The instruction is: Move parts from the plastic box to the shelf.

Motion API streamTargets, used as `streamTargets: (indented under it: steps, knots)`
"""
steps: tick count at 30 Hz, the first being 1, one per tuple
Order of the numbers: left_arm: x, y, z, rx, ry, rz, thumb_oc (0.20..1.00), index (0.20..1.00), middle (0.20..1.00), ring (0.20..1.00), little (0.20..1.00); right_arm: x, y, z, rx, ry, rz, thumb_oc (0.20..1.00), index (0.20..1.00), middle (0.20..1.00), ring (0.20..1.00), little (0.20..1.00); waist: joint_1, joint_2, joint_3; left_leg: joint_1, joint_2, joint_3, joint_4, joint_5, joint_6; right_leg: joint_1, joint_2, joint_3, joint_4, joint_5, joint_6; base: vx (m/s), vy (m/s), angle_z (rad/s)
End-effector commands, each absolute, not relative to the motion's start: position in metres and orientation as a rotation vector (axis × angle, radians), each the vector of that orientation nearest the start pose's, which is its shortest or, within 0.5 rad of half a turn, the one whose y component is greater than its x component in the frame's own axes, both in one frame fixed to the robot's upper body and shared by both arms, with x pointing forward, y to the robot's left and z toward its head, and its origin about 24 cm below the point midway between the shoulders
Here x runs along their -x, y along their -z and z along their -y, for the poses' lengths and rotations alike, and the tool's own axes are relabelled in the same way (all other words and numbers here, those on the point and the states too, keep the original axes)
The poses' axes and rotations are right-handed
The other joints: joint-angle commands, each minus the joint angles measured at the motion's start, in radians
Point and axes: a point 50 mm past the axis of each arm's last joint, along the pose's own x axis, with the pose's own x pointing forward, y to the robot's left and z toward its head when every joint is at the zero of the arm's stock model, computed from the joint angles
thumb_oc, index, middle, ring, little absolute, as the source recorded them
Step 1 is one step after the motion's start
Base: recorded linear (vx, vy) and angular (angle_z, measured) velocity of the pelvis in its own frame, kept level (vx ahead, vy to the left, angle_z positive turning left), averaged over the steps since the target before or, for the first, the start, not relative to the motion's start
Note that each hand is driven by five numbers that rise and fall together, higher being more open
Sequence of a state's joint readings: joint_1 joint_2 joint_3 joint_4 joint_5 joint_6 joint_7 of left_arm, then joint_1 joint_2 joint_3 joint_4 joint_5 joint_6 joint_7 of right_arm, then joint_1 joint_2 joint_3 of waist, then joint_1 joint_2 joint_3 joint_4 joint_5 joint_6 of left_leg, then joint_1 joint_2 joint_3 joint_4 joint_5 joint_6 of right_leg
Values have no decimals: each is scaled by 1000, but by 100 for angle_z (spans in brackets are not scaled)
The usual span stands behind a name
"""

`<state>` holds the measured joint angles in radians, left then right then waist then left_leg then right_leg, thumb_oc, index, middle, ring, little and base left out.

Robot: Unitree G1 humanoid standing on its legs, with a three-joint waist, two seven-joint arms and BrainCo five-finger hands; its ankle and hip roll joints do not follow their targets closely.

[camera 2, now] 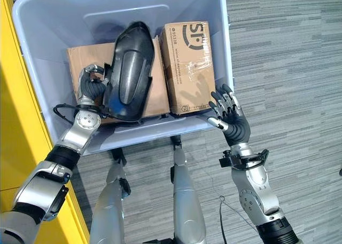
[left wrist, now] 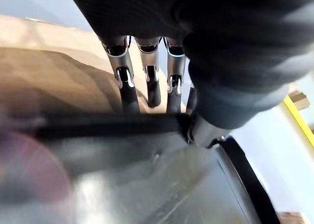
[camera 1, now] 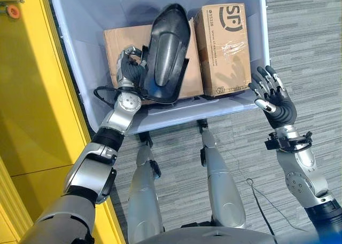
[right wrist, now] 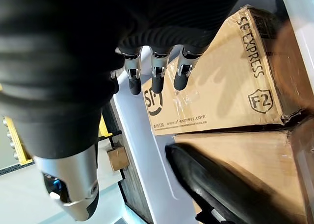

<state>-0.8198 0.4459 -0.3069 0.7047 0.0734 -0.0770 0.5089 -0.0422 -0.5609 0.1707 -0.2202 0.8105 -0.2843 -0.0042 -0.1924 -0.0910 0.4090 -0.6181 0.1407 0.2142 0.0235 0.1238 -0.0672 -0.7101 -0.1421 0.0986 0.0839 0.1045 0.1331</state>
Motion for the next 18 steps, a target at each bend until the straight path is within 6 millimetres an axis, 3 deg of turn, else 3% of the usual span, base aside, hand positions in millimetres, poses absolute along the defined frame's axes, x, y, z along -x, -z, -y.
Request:
streamTargets:
  steps: [1, 9, 10, 12, 14, 18]
  knots:
    - [-387, -118, -173, -711, -210, 145, 200, 200, 200, 200, 200, -241, -150, 199, -288, -269, 472, 1000, 1000, 1000, 1000, 1000, -17, -17, -6, -9, 66, -87, 159, -82, -64, -27, -1, -36, 65, 66, 20, -2, 8, -3]
    - [-392, -113, -157, -831, -136, 122, 200, 200, 200, 200, 200, -239, -148, 199, -281, -281, 468, 1000, 1000, 1000, 1000, 1000, -24, -6, 0, -4, 66, -82, 158, -84, -64, -31, 0, -30, 68, 66, 21, 1, -2, -3]
    - [-392, -111, -156, -819, -133, 110, 200, 200, 200, 200, 200, -239, -148, 199, -279, -283, 468, 1000, 1000, 1000, 1000, 1000, -21, 2, -5, 12, 73, -85, 156, -114, -70, -20, 6, -30, 70, 41, 26, 93, 18, -8]
    - [-393, -110, -156, -806, -137, 102, 200, 200, 200, 200, 200, -238, -147, 199, -281, -281, 467, 1000, 1000, 1000, 1000, 1000, -26, -2, -1, 0, 67, -80, 156, -84, -65, -30, 2, -29, 66, 67, 21, -36, -18, -5]
    - [-392, -108, -157, -788, -143, 94, 200, 200, 200, 200, 200, -238, -146, 199, -278, -279, 466, 1000, 1000, 1000, 1000, 1000, -23, 7, -7, 14, 73, -85, 156, -115, -70, -19, 7, -30, 69, 40, 25, 46, 10, 0]
    - [-388, -107, -159, -693, -152, 104, 200, 200, 200, 200, 200, -237, -145, 202, -279, -261, 465, 1000, 1000, 1000, 1000, 1000, -22, 11, -17, 7, 69, -91, 164, -116, -68, -18, 5, -35, 73, 39, 23, 22, 5, 0]
